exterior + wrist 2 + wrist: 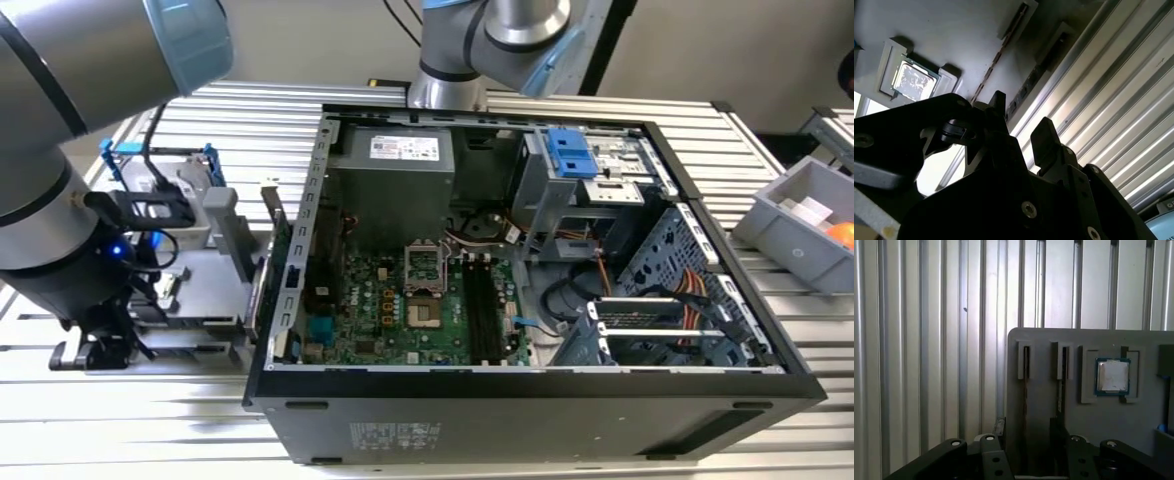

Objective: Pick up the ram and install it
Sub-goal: 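Pick up the ram and move it above insertion slot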

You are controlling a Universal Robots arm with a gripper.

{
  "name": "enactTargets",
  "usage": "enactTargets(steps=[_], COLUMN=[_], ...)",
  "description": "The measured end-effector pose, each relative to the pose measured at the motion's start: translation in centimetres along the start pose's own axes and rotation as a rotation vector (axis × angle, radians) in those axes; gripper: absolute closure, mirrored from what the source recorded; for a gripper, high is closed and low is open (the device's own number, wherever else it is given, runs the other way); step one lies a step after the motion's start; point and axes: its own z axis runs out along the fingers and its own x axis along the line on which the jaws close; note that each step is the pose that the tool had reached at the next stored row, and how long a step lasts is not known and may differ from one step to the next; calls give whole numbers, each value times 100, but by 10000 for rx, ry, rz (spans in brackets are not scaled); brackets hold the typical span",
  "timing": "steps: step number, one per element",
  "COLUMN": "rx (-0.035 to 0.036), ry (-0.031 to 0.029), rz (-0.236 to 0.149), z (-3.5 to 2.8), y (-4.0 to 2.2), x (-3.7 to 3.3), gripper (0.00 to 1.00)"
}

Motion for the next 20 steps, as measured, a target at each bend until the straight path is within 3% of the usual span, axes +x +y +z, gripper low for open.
enactTargets(steps=[20], rx=[8], ry=[-2], rz=[156], z=[179], y=[-47], x=[12], gripper=[0])
